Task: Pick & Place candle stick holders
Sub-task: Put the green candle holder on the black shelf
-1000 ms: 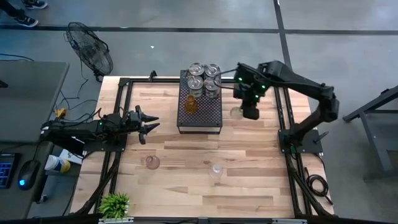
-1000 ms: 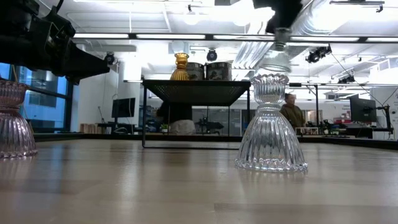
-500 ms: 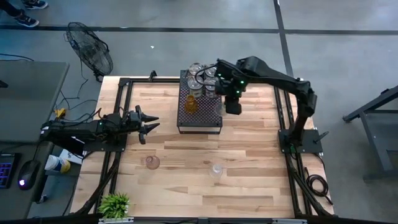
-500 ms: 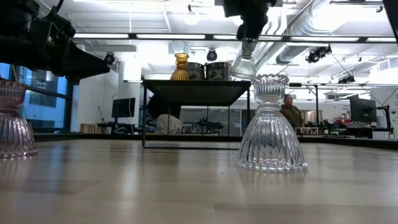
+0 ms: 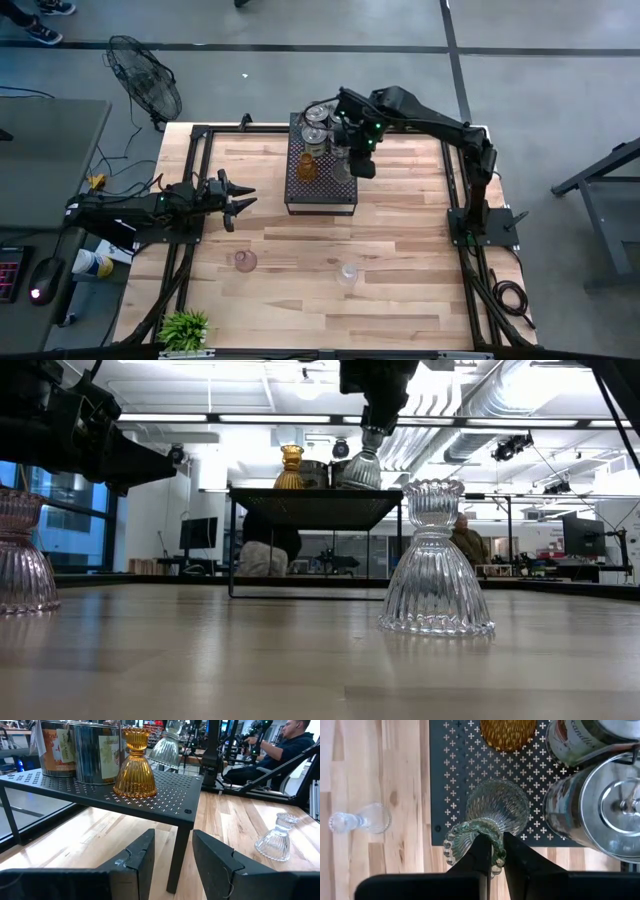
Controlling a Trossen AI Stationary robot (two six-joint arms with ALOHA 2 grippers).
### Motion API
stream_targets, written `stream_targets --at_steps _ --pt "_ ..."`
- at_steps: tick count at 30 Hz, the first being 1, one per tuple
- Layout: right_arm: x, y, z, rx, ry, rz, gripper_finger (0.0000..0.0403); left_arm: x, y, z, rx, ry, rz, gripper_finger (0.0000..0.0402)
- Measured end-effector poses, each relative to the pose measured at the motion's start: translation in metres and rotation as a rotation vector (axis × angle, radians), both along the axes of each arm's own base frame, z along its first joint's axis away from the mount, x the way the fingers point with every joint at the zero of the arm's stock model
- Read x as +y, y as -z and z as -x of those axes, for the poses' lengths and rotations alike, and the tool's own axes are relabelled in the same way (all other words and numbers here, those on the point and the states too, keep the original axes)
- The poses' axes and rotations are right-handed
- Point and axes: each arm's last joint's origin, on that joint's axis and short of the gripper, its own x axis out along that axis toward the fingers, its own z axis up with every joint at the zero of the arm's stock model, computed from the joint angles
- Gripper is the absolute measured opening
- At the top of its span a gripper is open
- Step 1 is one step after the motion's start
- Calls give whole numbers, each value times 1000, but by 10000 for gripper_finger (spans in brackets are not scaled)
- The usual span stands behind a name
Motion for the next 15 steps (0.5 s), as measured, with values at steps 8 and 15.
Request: stream_targets --at_steps 8,15 --pt "-2 -1 -5 -51 -4 -2 18 0 0 0 0 0 0 128" --pt "-3 4 -4 -19 -6 -5 18 0 0 0 0 0 0 128"
